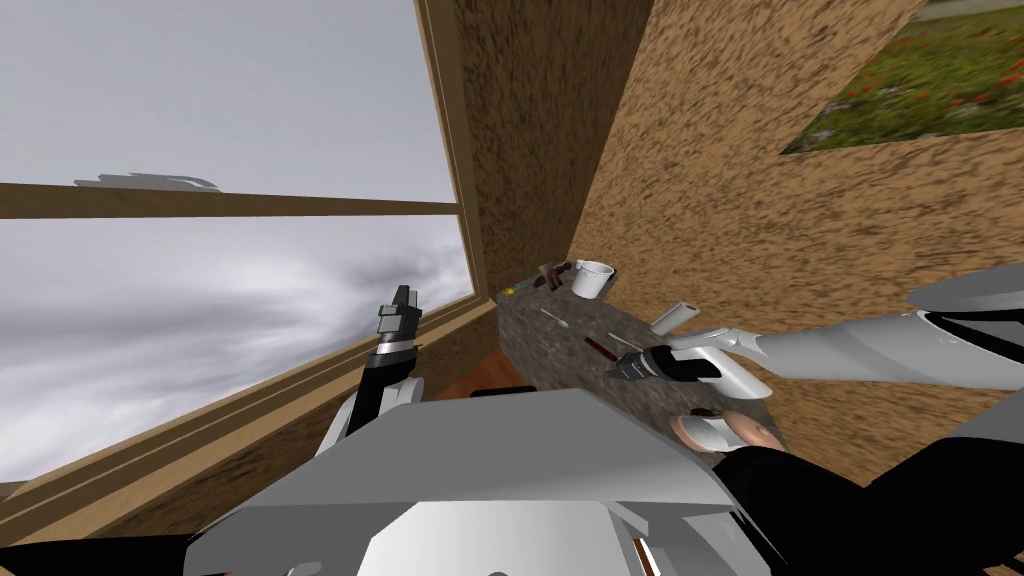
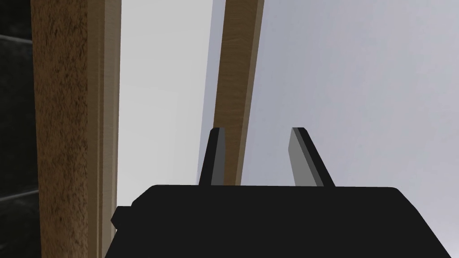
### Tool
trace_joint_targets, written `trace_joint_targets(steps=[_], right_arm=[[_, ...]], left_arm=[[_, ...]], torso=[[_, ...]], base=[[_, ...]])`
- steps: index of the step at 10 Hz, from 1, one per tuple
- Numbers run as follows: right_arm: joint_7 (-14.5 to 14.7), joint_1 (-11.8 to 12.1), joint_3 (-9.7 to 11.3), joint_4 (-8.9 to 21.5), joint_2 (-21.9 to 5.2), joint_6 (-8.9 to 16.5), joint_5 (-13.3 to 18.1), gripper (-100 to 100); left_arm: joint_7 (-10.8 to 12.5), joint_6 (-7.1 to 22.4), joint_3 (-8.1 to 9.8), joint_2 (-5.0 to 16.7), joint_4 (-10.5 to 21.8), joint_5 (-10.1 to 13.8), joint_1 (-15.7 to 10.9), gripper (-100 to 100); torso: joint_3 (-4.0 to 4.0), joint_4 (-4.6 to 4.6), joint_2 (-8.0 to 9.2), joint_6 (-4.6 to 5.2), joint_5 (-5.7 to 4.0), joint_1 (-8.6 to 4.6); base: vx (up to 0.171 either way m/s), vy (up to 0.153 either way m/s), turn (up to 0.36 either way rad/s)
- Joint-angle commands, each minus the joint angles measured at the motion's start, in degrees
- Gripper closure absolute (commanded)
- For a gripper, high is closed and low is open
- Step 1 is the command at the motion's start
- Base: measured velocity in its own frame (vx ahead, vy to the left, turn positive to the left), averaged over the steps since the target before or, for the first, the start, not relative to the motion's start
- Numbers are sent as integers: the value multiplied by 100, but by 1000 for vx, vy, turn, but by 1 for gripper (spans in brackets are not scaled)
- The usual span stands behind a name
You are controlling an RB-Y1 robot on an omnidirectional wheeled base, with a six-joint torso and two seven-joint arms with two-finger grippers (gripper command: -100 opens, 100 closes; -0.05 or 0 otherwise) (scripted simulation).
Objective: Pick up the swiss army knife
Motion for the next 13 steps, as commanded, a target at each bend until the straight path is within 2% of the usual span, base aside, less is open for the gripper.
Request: trace_joint_targets(steps=[1, 4, 5, 6, 8, 9, 11, 13], right_arm=[[-97, 40, 100, 29, -286, 75, 59, -100], [-173, 100, 151, 51, -703, 141, 103, -100], [-243, 157, 197, 69, -928, 202, 144, -100], [-243, 157, 197, 69, -976, 202, 144, -100], [-355, 259, 272, 98, -1377, 306, 212, -100], [-355, 259, 272, 98, -1448, 306, 212, -100], [-429, 340, 323, 119, -1804, 382, 259, -100], [-468, 389, 349, 133, -2013, 427, 284, -100]], left_arm=[[0, 0, 0, 0, 0, 0, 0, 0], [0, 0, 0, 0, 0, 0, 0, 0], [0, 0, 0, 0, 0, 0, 0, 0], [0, 0, 0, 0, 0, 0, 0, 0], [0, 0, 0, 0, 0, 0, 0, 0], [0, 0, 0, 0, 0, 0, 0, 0], [0, 0, 0, 0, 0, 0, 0, 0], [0, 0, 0, 0, 0, 0, 0, 0]], torso=[[0, 0, 0, 0, 0, 0], [1, 0, 2, -1, 0, -1], [2, 1, 2, 2, 0, 1], [4, 1, 7, 0, 0, 2], [3, 1, 5, -1, 1, 6], [4, 1, 7, 0, 1, 3], [5, 2, 8, 2, 1, 7], [6, 3, 10, 3, 0, 4]], base=[[2, -36, 135], [-1, -33, 72], [-19, -26, 77], [-17, -19, 57], [-10, -24, 133], [-14, -15, 48], [-13, -18, 70], [-17, -20, 64]])
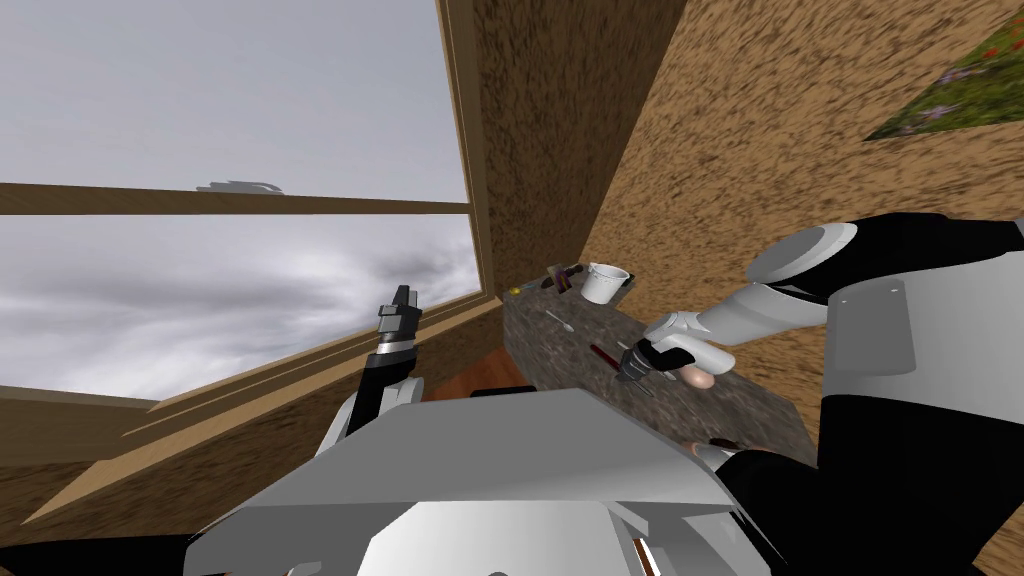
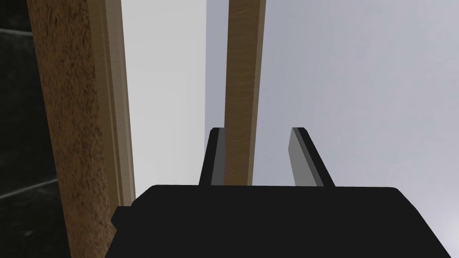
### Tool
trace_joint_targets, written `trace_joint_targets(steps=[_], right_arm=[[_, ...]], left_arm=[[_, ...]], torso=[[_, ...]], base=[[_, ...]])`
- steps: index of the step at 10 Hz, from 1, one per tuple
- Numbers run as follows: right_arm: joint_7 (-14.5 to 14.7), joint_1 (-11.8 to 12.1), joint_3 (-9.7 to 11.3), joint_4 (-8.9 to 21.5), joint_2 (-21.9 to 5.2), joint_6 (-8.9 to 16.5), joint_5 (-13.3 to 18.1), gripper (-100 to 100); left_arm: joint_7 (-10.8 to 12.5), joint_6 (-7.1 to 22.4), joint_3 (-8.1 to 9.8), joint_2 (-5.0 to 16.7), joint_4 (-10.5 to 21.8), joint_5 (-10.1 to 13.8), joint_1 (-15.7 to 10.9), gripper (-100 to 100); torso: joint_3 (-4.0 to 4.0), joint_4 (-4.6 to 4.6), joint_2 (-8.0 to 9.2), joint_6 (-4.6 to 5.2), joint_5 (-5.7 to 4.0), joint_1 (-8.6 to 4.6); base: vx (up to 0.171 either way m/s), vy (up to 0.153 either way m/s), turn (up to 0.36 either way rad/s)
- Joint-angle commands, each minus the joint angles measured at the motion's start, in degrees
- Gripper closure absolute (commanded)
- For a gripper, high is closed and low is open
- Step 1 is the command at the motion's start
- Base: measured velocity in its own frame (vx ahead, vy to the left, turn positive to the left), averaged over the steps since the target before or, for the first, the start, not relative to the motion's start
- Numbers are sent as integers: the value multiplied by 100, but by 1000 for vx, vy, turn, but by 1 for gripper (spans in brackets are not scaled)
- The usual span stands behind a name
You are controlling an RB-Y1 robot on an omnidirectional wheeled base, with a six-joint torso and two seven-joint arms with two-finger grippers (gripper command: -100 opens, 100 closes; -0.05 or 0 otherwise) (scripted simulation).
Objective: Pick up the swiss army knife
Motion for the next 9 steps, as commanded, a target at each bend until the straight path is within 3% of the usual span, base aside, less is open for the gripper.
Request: trace_joint_targets(steps=[1, 2, 3, 7, 8, 9], right_arm=[[0, 0, 0, 0, 0, 0, 0, -100], [-4, 1, 2, 0, -10, 5, 1, 0], [-4, 212, -172, -31, 5, 158, -6, -100], [-5, 705, -578, -103, 37, 515, -23, -100], [-8, 664, -541, -53, 31, 429, -20, -100], [-6, 682, -557, -53, 34, 451, -20, 100]], left_arm=[[0, 0, 0, 0, 0, 0, 0, 0], [0, 0, 0, 0, 0, 0, 0, 0], [0, 0, 0, 0, 0, 0, 0, 0], [0, 0, 0, 0, 0, 0, 0, 0], [0, 0, 0, 0, 0, 0, 0, 0], [0, 0, 0, 0, 0, 0, 0, 0]], torso=[[0, 0, 0, 0, 0, 0], [0, 0, -1, 2, 0, 3], [-1, 0, -2, 1, 1, 4], [0, 0, 0, 1, -1, 0], [0, 0, 0, 2, -1, 0], [-1, 0, -2, 1, 1, 3]], base=[[-4, -4, 13], [0, 0, 0], [-5, -6, 18], [-9, -10, 31], [0, 0, 0], [0, 0, 0]])
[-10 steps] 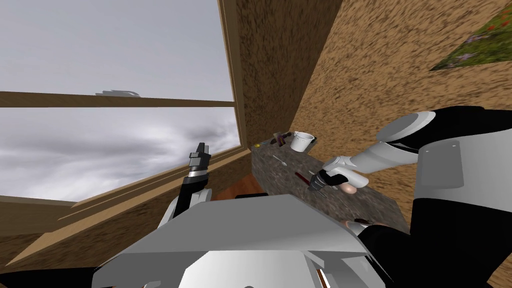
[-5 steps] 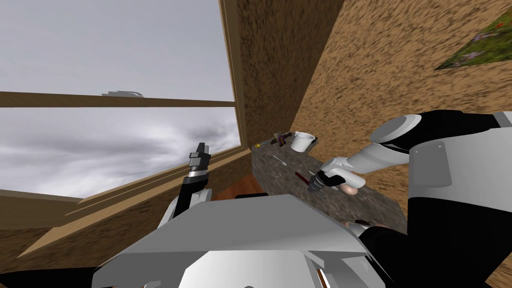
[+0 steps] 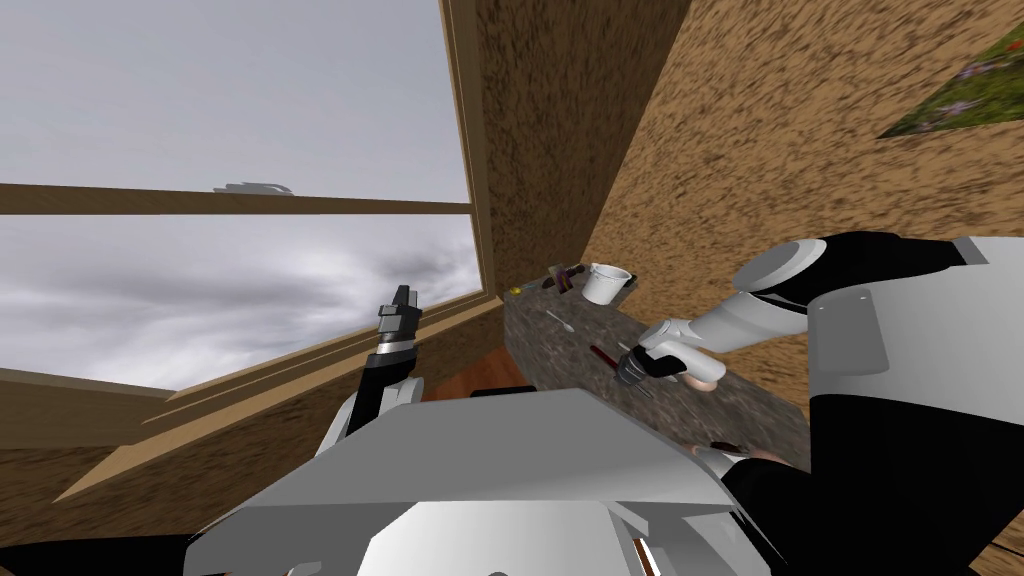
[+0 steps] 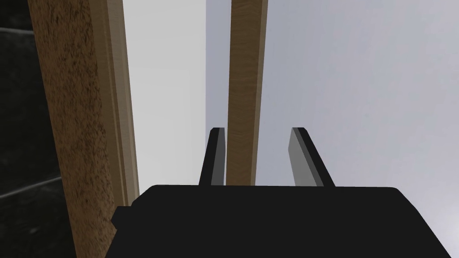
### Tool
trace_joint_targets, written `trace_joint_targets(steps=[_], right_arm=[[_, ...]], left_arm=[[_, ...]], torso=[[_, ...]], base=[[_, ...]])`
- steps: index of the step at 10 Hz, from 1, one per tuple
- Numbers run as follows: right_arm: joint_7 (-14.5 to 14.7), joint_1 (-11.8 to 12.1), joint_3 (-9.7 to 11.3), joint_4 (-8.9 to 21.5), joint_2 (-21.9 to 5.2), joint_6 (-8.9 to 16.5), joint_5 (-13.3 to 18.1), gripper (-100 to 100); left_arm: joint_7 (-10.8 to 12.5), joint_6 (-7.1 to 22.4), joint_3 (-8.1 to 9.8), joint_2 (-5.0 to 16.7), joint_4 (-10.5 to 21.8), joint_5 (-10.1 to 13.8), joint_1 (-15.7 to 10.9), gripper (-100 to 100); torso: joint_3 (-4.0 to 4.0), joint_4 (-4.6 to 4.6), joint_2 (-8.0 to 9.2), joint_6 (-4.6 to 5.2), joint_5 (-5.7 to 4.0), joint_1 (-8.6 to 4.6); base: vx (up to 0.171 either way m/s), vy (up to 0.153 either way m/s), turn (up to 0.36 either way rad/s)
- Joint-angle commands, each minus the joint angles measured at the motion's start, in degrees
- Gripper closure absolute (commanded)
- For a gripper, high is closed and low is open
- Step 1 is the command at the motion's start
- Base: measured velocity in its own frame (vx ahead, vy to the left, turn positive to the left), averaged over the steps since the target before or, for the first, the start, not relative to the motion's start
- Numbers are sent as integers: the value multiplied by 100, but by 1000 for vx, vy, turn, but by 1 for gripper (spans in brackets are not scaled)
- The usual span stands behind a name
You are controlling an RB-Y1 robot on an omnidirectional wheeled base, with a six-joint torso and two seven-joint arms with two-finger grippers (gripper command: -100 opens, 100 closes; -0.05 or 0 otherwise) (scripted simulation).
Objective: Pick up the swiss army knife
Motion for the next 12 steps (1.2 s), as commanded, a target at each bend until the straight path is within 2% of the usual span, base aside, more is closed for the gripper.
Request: trace_joint_targets(steps=[1, 4, 5, 6, 9, 10, 11, 12], right_arm=[[0, 0, 0, 0, 0, 0, 0, 100], [-2, -12, 2, 17, 2, 15, -1, 100], [-2, -12, 1, 17, 2, 16, -1, 0], [1, -181, 149, -31, -11, -94, 4, 100], [2, -533, 439, 21, -34, -349, 16, 100], [2, -604, 497, 31, -39, -400, 19, 100], [2, -551, 452, 0, -35, -334, 17, 100], [3, -563, 463, -2, -35, -344, 18, 0]], left_arm=[[0, 0, 0, 0, 0, 0, 0, 0], [0, 0, 0, 0, 0, 0, 0, 0], [0, 0, 0, 0, 0, 0, 0, 0], [0, 0, 0, 0, 0, 0, 0, 0], [0, 0, 0, 0, 0, 0, 0, 0], [0, 0, 0, 0, 0, 0, 0, 0], [0, 0, 0, 0, 0, 0, 0, 0], [0, 0, 0, 0, 0, 0, 0, 0]], torso=[[0, 0, 0, 0, 0, 0], [-4, -9, 1, 1, -21, -4], [-4, -9, 0, 1, -21, -5], [-5, -9, 0, 1, -21, -5], [-7, -11, -3, 1, -19, 0], [-7, -10, -3, 1, -19, 0], [-6, -10, -2, 1, -19, 0], [-6, -11, -1, 1, -21, -2]], base=[[0, 0, 0], [0, 0, 0], [0, 0, 0], [9, 3, -26], [9, 10, -32], [6, 7, -20], [0, 0, 0], [0, 0, 0]])
